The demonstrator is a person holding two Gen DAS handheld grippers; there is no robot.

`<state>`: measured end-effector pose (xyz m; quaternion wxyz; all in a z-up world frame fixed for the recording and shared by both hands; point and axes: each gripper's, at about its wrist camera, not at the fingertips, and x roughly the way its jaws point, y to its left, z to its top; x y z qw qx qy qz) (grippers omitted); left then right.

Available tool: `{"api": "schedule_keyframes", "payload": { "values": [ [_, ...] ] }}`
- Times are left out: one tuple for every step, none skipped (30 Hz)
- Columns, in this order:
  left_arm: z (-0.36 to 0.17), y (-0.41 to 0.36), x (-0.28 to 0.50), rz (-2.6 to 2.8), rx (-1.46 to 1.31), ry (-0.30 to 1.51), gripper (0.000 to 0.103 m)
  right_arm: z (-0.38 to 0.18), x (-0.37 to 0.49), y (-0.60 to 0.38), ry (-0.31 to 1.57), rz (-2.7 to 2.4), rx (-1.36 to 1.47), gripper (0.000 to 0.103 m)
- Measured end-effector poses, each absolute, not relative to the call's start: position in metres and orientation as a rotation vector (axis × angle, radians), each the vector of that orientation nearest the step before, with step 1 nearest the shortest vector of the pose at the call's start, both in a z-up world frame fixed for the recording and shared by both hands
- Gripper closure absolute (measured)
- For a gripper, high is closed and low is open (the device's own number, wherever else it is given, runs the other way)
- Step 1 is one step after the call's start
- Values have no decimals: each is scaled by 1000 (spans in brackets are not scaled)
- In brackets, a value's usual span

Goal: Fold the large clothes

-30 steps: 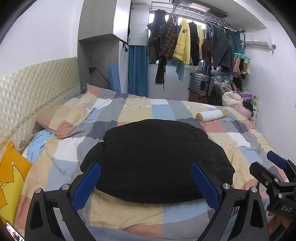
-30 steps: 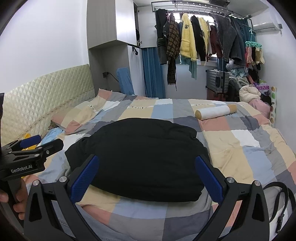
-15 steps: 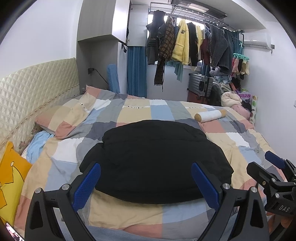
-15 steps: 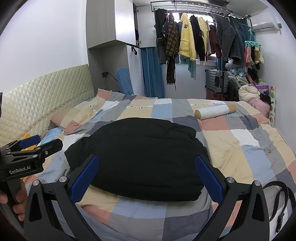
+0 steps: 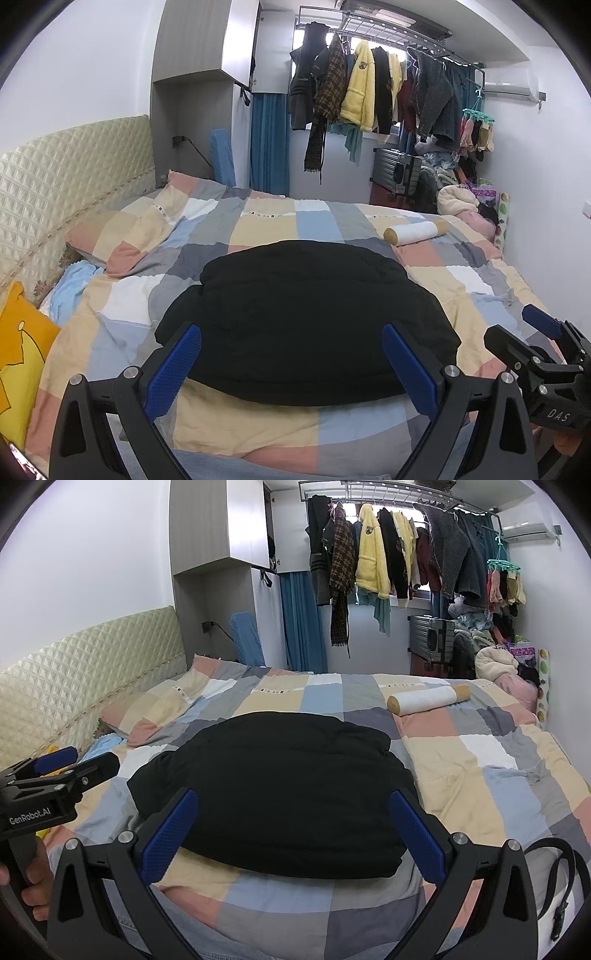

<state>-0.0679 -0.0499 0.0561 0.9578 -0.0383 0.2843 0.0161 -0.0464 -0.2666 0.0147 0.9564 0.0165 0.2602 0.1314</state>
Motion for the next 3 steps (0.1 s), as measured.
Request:
{"api": "schedule_keyframes", "payload": {
  "values": [
    [56, -49, -68, 32, -77, 577, 4, 15, -47, -267, 528, 266, 34, 0],
    [57, -49, -68, 31, -78, 576, 4, 15, -47, -267, 528, 267, 34, 0],
    [57, -49, -68, 30, -79, 576, 4, 15, -47, -267, 528, 267, 34, 0]
  ]
}}
